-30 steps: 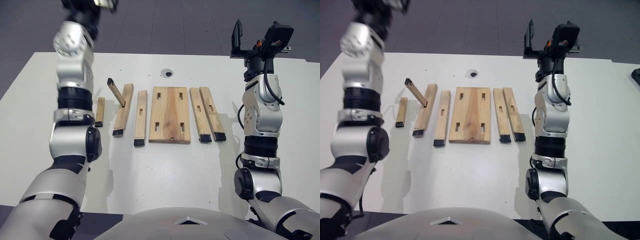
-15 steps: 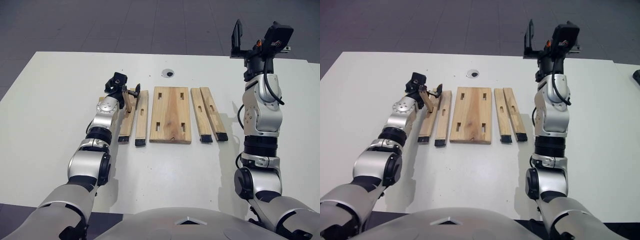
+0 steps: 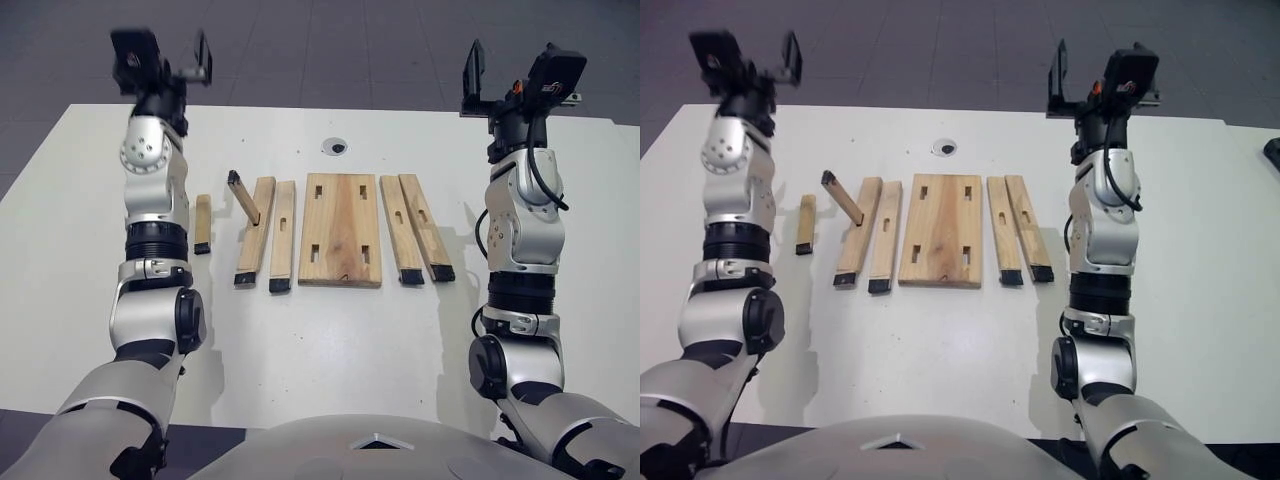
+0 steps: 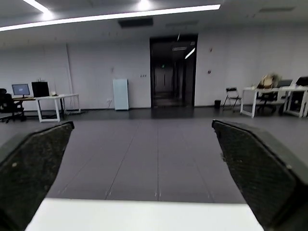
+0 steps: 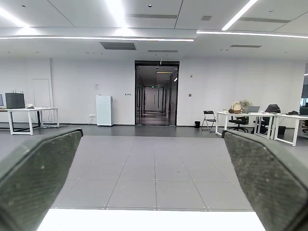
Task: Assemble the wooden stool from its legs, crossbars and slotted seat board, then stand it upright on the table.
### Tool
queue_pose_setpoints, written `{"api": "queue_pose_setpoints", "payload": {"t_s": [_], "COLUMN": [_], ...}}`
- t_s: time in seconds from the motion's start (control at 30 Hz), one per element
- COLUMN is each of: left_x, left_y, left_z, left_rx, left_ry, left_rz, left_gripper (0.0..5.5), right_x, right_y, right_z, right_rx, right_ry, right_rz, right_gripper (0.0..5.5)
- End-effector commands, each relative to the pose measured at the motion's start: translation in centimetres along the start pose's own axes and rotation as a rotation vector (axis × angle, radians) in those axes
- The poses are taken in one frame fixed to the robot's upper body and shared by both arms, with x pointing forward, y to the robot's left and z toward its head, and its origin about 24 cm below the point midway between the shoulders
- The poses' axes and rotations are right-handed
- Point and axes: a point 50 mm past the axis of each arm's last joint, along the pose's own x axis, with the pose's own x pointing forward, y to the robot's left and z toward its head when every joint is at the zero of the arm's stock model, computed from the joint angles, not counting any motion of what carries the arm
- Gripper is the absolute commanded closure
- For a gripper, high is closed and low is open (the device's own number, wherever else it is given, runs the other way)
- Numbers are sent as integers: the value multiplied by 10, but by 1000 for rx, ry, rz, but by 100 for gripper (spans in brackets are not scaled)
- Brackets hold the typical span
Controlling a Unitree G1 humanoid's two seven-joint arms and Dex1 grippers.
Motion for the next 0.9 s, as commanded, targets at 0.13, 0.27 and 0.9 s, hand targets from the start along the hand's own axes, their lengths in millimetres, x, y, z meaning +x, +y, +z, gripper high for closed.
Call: {"api": "queue_pose_setpoints", "payload": {"t_s": [0.13,0.27,0.9], "left_x": [-38,-79,-46], "left_y": [-38,-57,-29], "left_z": [-66,-122,-9], "left_rx": [42,18,77], "left_ry": [280,541,5], "left_rz": [-134,-199,-88], "left_gripper": [13,13,13], "right_x": [-1,-2,-7], "right_y": [-1,-1,-5], "right_z": [0,-2,-8], "right_rx": [-1,-1,-10], "right_ry": [-1,6,31], "right_rz": [-9,-13,-22], "right_gripper": [10,10,10]}}
